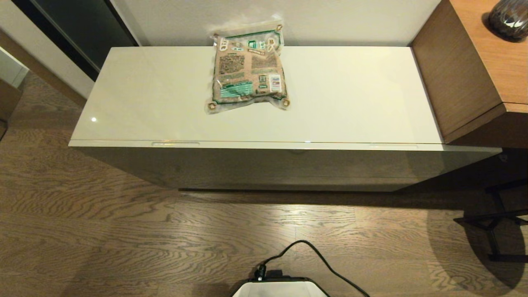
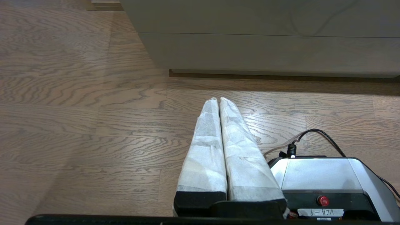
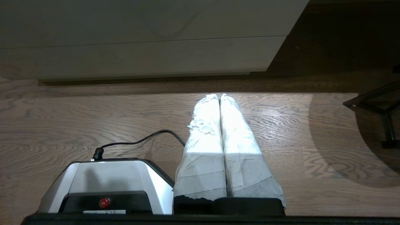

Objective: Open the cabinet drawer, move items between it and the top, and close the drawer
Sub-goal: Open the drawer

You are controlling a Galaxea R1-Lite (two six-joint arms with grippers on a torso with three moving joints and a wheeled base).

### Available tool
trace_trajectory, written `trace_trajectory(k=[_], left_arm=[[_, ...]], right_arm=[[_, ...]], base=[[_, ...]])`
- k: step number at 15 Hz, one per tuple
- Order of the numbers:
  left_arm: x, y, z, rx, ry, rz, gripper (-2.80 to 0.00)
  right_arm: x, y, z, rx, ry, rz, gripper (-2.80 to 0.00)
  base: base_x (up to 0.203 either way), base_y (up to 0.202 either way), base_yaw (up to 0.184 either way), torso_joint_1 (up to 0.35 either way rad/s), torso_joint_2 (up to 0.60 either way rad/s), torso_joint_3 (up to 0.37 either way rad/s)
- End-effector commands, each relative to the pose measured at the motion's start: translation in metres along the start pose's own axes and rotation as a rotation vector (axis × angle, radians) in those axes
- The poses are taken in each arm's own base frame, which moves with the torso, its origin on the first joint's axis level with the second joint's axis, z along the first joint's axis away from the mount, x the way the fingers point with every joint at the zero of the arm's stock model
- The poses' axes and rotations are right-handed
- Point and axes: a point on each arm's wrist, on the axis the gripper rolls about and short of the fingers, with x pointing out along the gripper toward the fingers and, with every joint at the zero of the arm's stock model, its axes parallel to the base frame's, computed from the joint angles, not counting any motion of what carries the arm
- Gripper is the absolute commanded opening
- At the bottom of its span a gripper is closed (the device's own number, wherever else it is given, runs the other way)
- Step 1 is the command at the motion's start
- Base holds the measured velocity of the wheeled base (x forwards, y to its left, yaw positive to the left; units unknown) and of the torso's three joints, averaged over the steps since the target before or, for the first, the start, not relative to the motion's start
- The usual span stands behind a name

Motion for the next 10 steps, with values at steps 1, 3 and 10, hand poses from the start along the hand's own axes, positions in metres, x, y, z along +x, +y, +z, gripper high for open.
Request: trace_trajectory(k=[1,3,10], left_arm=[[0.0,0.0,-0.0005,0.0,-0.001,0.0,-2.8],[0.0,0.0,-0.0005,0.0,-0.001,0.0,-2.8],[0.0,0.0,-0.0005,0.0,-0.001,0.0,-2.8]], right_arm=[[-0.0012,-0.0001,-0.0008,0.001,-0.016,0.001,-2.8],[-0.0012,-0.0001,-0.0008,0.001,-0.016,0.001,-2.8],[-0.0012,-0.0001,-0.0008,0.001,-0.016,0.001,-2.8]], base=[[0.0,0.0,0.0,0.0,0.0,0.0],[0.0,0.0,0.0,0.0,0.0,0.0],[0.0,0.0,0.0,0.0,0.0,0.0]])
